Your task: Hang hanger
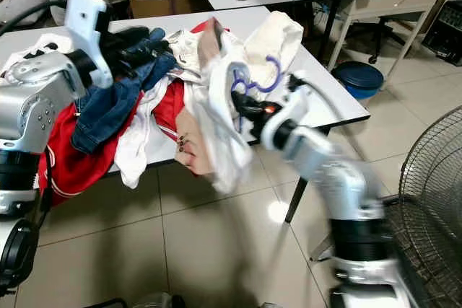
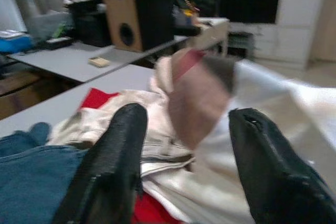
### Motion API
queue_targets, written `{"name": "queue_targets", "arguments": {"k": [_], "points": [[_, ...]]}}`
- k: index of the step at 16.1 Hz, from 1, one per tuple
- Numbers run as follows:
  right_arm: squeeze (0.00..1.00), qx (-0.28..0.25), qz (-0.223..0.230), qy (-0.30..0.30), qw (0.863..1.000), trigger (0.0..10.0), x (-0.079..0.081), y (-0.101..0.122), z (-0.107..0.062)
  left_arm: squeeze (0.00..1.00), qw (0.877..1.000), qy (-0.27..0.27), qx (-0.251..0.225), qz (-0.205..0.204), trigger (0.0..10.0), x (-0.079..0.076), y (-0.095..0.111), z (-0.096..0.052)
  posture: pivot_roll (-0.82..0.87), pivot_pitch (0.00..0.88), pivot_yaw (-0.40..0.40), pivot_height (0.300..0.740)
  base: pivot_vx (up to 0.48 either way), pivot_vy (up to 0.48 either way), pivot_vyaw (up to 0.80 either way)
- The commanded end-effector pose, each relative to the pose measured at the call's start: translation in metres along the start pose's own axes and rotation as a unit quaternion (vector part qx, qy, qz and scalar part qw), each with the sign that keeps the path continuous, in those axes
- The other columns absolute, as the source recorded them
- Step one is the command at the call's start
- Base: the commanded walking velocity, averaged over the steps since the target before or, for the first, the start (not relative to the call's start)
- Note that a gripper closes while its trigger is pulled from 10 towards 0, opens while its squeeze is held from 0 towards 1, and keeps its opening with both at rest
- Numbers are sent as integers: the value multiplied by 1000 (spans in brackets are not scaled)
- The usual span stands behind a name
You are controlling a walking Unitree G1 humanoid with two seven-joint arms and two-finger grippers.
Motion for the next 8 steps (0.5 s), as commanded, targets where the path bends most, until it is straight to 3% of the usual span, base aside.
{"name": "queue_targets", "arguments": {"k": [1, 3, 4, 5, 6, 7, 8], "points": [[0, 7, -10, 39, 999, 10000, 12, 2, -5, 1000, 1000, 21, -22, 3, 10000, 10, 14, 2, -77, 0, 24, 740, 0, 0, 0], [0, 22, -43, 91, 995, 10000, 11, 9, -28, 1000, 997, 37, -62, -11, 10000, 23, 23, 2, -86, 0, 34, 740, 0, 0, 0], [0, 30, -53, 100, 993, 10000, 10, 8, -32, 1000, 998, 25, -65, -7, 10000, 21, 22, 2, -89, 0, 38, 740, 0, 0, 0], [0, 61, -83, 123, 987, 10000, 8, 0, -42, 149, 997, -21, -79, 4, 10000, 9, 18, 3, -92, 0, 40, 740, 0, 0, 0], [0, 67, -88, 127, 986, 10000, 7, -1, -44, 149, 996, -29, -85, 5, 10000, 7, 18, 4, -92, 0, 40, 740, 0, 0, 0], [0, 77, -95, 137, 983, 10000, 8, -4, -47, 0, 994, -42, -99, 3, 10000, 1, 20, 6, -92, 0, 40, 740, 0, 0, 0], [0, 82, -98, 143, 981, 10000, 9, -4, -49, 0, 990, -69, -120, -24, 10000, -8, 23, 8, -95, 0, 43, 740, 0, 0, 0]]}}
Point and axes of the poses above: a point about 5 cm out from each wrist's last joint towards the gripper, its own z axis pointing out of the wrist towards the gripper, its own y axis along the axis of the wrist's last joint, x = y × z, the point moved 5 cm from there along z, pointing out of the wrist towards the gripper, and after that the axes turned 13 degrees about z, right-handed, at the moved point
